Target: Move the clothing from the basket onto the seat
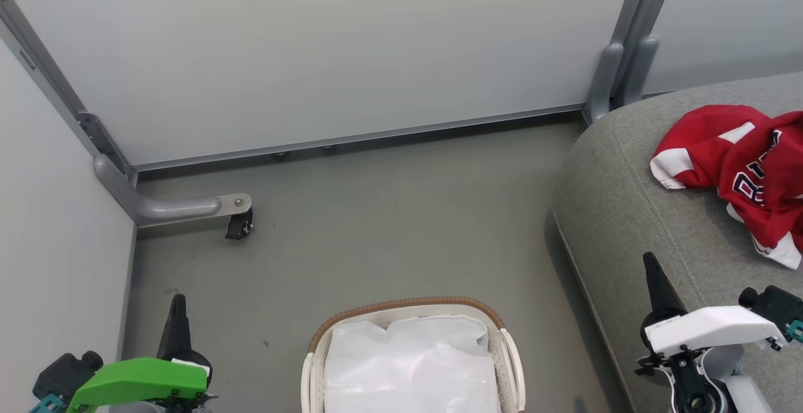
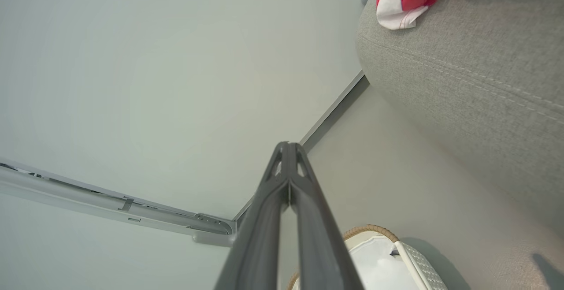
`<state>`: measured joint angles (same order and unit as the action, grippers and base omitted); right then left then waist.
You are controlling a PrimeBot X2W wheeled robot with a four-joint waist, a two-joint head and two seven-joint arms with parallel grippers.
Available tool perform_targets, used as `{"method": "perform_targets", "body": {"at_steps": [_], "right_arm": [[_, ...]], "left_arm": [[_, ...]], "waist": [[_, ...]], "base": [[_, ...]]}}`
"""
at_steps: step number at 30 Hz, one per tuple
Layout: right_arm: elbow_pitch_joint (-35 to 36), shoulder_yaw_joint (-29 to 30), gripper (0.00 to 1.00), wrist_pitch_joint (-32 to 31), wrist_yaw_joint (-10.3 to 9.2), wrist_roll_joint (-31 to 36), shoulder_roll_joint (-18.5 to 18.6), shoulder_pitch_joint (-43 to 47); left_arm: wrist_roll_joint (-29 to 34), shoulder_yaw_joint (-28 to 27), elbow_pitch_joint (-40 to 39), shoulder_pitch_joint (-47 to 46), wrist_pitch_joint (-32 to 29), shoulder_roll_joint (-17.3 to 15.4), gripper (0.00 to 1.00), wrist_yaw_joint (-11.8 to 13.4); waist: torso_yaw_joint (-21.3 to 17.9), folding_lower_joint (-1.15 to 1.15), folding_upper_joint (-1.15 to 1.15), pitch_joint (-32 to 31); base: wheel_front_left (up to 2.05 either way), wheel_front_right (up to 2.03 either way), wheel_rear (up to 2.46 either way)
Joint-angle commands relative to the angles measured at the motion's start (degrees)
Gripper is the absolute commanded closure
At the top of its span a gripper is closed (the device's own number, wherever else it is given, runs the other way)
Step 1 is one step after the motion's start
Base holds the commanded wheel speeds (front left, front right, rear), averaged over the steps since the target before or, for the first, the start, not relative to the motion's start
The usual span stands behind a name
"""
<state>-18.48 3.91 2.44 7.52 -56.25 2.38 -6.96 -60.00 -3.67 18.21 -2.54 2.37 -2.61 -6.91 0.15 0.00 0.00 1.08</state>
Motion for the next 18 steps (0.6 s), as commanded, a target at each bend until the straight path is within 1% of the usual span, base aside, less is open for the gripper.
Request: {"method": "perform_targets", "body": {"at_steps": [1, 18], "right_arm": [[0.94, 0.31, 1.00, -0.50, -0.02, -1.87, 0.40, -0.04], [2.09, 1.04, 1.00, -3.14, -0.03, -12.19, 0.48, 0.22]], "left_arm": [[-1.57, -0.36, -0.86, -1.47, -0.35, -0.28, 1.00, -0.28], [-10.95, -1.15, -1.92, -2.39, -2.97, -0.33, 1.00, -0.40]], "waist": [[0.00, 0.00, 0.00, -0.02], [-0.04, 0.00, 0.00, -0.23]], "base": [[0.00, 0.00, 0.00], [0.00, 0.00, 0.00]]}}
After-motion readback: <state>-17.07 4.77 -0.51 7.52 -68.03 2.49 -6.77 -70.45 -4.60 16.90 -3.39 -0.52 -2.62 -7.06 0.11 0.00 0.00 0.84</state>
